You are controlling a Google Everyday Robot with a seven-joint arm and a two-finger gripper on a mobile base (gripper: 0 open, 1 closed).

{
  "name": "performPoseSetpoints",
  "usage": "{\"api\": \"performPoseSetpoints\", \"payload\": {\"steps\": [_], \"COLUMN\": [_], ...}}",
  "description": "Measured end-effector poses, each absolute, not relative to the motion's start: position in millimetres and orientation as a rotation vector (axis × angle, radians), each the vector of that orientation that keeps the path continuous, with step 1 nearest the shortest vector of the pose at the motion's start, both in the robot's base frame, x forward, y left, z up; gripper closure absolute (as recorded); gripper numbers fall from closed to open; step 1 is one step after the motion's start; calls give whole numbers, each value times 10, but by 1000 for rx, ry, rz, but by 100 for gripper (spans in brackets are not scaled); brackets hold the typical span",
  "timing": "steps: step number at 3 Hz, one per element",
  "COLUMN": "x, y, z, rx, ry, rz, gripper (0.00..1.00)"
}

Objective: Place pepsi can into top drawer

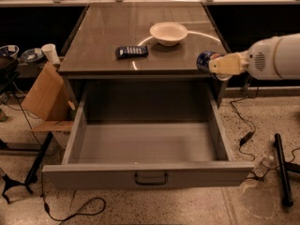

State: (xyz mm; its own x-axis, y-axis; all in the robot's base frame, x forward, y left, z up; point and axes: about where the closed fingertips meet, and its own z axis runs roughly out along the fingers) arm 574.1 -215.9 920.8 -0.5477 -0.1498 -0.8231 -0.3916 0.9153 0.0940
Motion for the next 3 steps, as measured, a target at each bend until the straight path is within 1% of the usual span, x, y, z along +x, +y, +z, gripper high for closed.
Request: {"api": "performPoseSetpoints", "payload": {"steps": [1,2,3], "x": [5464,5347,5380], "y": [-2004,-1789,-1629], "z": [8905,8585,8355], "rx": [-491,-662,-743], "ry": [2169,2157,2158], "rz": [574,746,868], "gripper": [100,100,100]}}
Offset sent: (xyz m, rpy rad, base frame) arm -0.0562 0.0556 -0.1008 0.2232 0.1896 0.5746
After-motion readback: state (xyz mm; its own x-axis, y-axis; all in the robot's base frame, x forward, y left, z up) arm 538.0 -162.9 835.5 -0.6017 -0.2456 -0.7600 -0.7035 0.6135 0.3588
